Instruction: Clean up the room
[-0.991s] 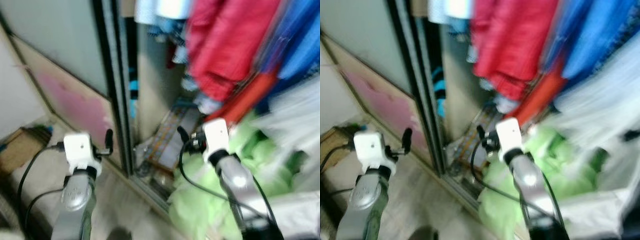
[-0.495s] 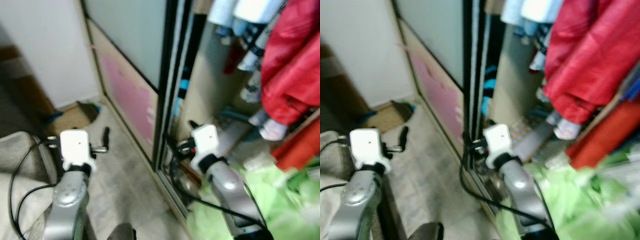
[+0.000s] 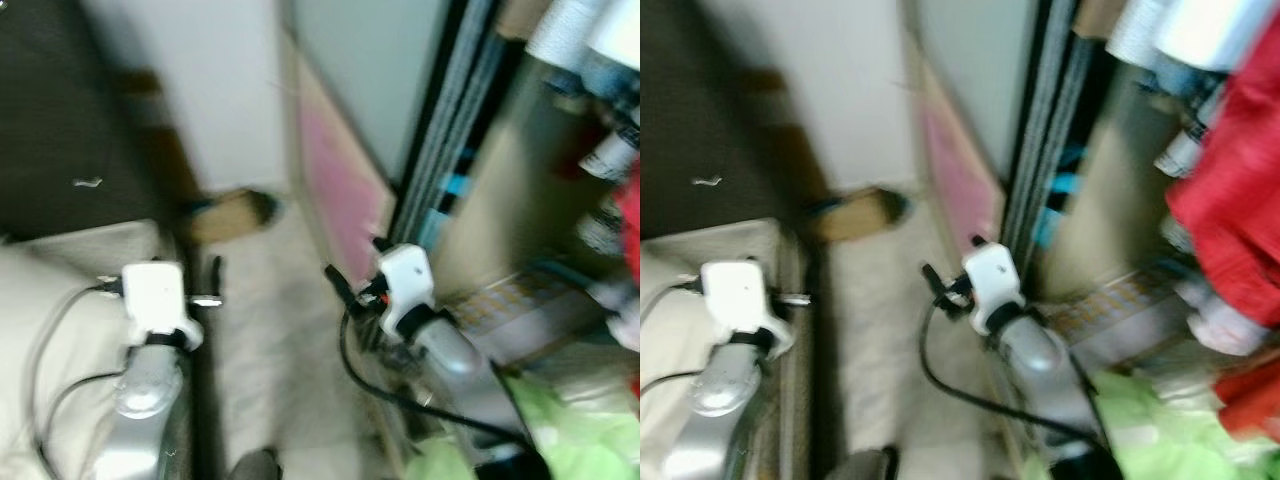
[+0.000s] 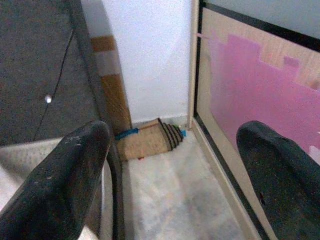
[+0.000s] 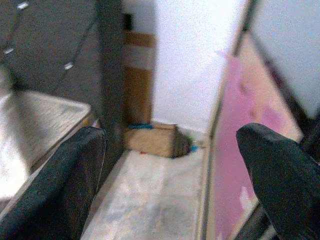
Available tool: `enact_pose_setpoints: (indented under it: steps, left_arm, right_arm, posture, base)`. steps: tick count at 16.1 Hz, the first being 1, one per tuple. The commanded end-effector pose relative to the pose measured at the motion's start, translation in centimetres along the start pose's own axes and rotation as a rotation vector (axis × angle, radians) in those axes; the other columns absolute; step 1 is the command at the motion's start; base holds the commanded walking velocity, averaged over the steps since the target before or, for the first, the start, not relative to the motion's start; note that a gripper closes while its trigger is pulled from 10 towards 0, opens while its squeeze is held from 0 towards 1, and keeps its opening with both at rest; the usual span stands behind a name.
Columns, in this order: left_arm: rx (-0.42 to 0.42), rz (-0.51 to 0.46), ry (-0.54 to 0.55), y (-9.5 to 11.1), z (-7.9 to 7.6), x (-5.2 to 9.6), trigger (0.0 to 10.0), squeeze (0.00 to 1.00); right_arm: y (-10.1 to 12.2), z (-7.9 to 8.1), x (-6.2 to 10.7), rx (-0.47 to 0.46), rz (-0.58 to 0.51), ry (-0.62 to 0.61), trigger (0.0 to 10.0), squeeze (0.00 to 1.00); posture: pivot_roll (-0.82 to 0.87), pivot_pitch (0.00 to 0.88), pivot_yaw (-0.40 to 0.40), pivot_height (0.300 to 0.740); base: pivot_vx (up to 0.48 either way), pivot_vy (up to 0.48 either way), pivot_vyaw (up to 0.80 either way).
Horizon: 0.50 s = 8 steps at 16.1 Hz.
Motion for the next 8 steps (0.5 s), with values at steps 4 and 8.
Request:
enact_pose_setpoints:
  steps: [4, 8]
  left_arm:
    - [-0.034, 0.012, 0.028, -0.17, 0.63, 0.27, 10.0, 0.0]
    - [-0.035, -0.016, 0.026, 0.15, 0.02, -0.52, 10.0, 0.0]
  right_arm:
    - [0.45, -0.06, -0.54, 0.004, -0.022, 0.01, 10.0, 0.0]
    - [-0.09, -0.2, -0.95, 0.002, -0.009, 0.017, 10.0, 0.0]
  posture:
    - [0.07, 0.049, -0.044, 0.74]
    - [0.09, 0.023, -0.096, 0.74]
  base:
    - [0.0, 0.0, 0.8]
    - [0.0, 0.0, 0.8]
Point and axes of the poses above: a point about 5 cm out from each wrist's last joint towards the gripper, its own x axis pointing back from the gripper into the wrist, its own y axis along the axis of the wrist's last joint, z = x × y, the point moved 5 cm from there along -x, pointing out of the wrist towards the gripper, and after that the axes turned 1 degree about x, right-handed, at the moved point
